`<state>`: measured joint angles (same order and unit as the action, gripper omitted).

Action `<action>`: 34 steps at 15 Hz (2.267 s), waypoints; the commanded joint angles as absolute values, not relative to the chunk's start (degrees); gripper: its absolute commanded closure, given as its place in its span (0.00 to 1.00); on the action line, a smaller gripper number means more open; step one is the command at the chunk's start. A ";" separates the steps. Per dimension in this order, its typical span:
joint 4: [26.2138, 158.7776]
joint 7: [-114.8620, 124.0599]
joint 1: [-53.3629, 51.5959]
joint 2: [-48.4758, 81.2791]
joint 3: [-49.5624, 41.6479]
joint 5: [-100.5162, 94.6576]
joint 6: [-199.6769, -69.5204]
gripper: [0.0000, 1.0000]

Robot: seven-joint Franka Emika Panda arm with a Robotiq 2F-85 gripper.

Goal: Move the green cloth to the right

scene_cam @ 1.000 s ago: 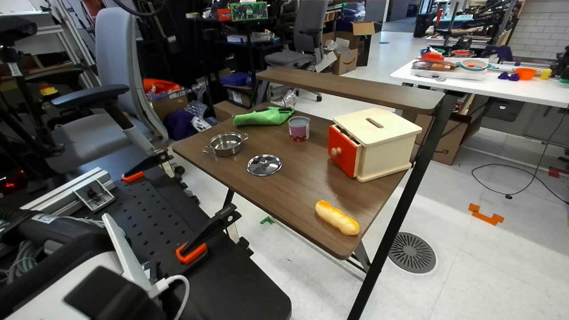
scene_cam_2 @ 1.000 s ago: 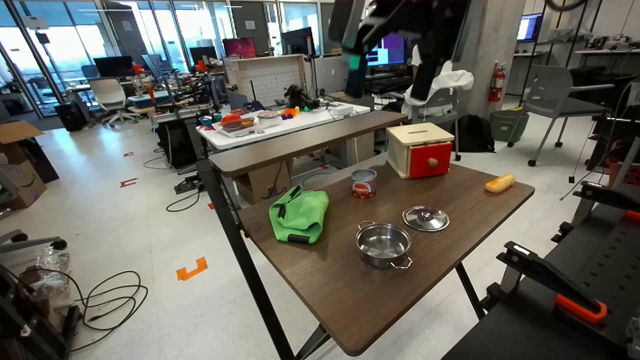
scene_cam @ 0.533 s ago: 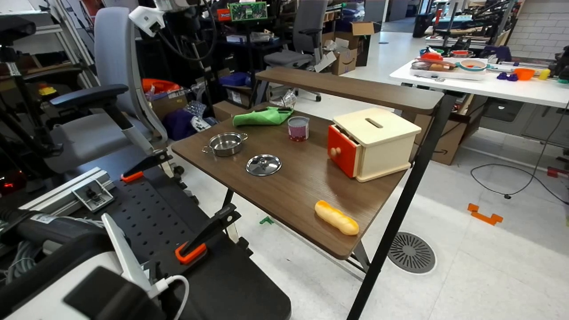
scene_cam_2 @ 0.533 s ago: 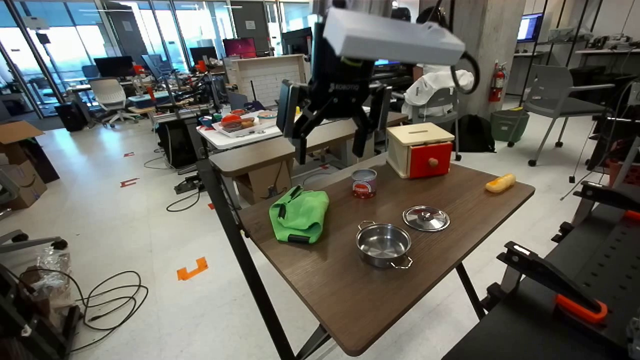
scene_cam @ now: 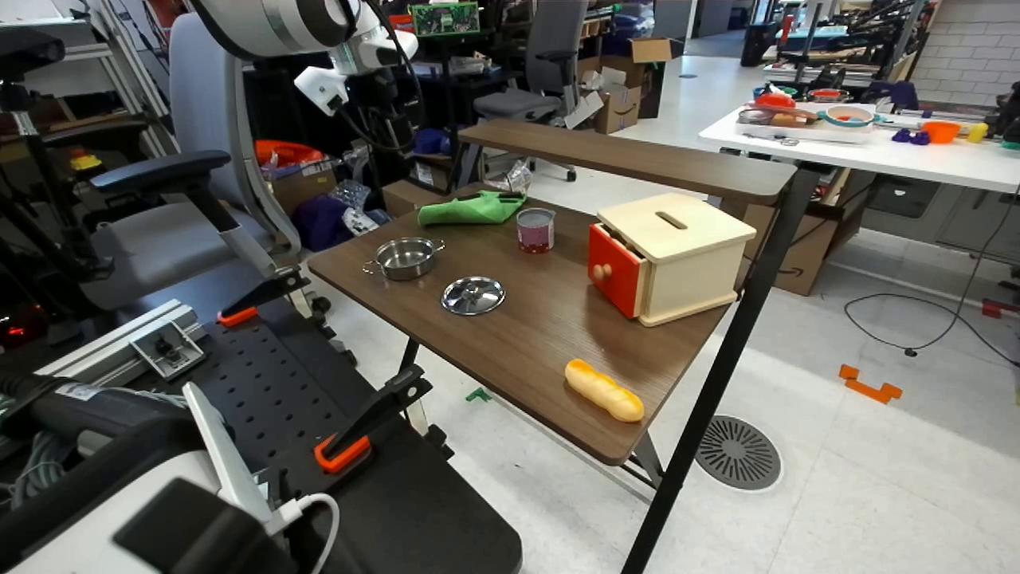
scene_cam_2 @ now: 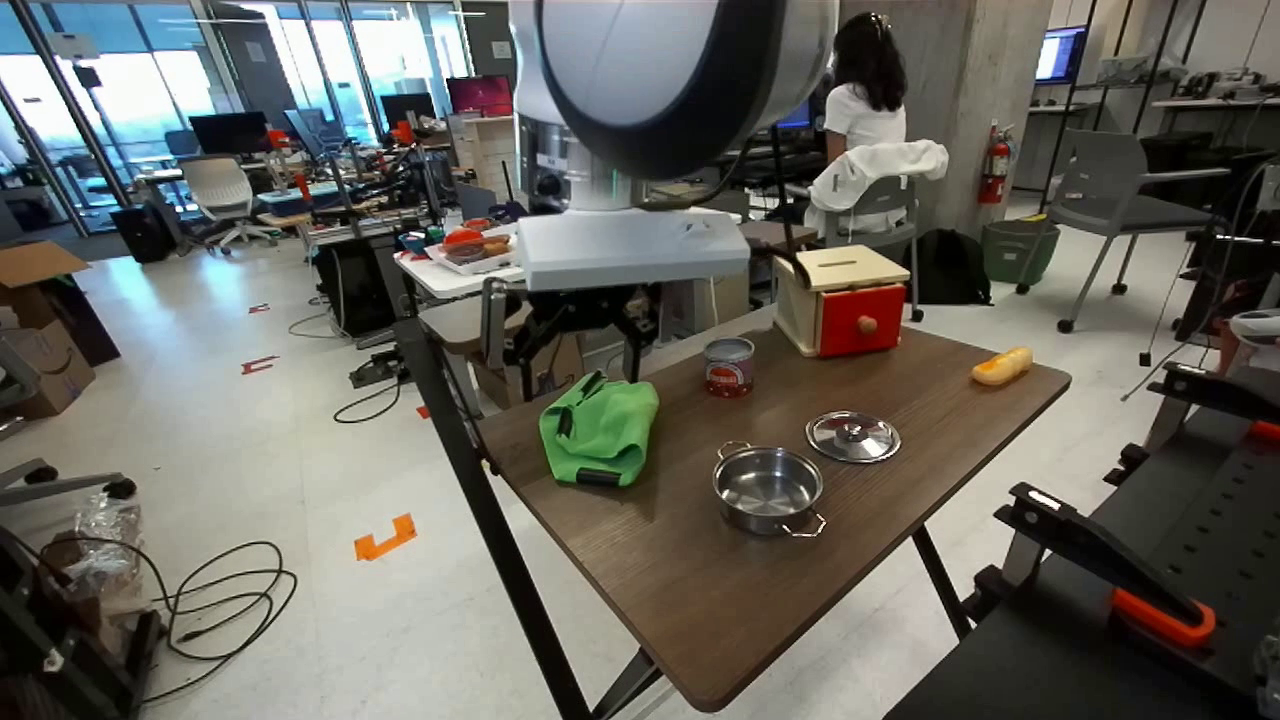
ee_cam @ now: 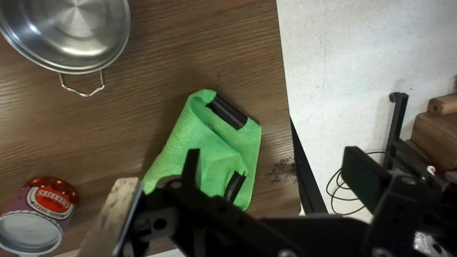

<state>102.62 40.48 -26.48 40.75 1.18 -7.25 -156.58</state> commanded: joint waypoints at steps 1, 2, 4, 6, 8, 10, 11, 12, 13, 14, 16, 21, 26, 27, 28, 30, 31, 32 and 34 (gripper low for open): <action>92.51 42.12 -28.78 48.46 -1.70 -6.01 -156.70 0.00; 90.62 42.36 -29.10 49.96 -2.40 -6.12 -156.45 0.00; 86.56 42.63 -29.13 52.79 -3.01 -5.77 -155.83 0.00; 83.33 43.21 -29.25 54.94 -3.53 -5.48 -155.23 0.00; 80.63 43.83 -29.72 57.03 -3.99 -5.52 -155.22 0.00; 78.40 44.56 -30.12 58.84 -4.37 -5.56 -155.25 0.00; 77.31 45.00 -30.37 59.67 -4.64 -5.57 -155.28 0.00; 76.04 45.24 -30.39 60.58 -4.59 -5.43 -154.88 0.00; 75.22 45.64 -30.58 61.30 -4.86 -5.50 -154.74 0.00; 74.33 45.89 -30.67 62.06 -5.02 -5.58 -154.62 0.00; 72.73 46.20 -30.56 63.53 -5.13 -5.51 -153.89 0.00; 70.31 46.00 -29.83 65.95 -5.69 -5.75 -151.19 0.00; 67.92 45.92 -29.68 68.08 -6.01 -6.13 -148.71 0.00; 67.31 46.00 -29.74 68.56 -6.06 -6.23 -148.14 0.00; 66.41 46.14 -29.76 69.17 -6.09 -6.25 -147.73 0.25; 65.34 45.93 -29.70 69.83 -6.12 -6.41 -147.00 0.33; 64.71 45.92 -29.65 70.21 -6.11 -6.41 -146.74 0.42; 64.11 45.94 -29.53 70.55 -6.09 -6.37 -146.41 0.50; 62.81 45.89 -29.18 71.14 -6.03 -6.30 -145.45 0.64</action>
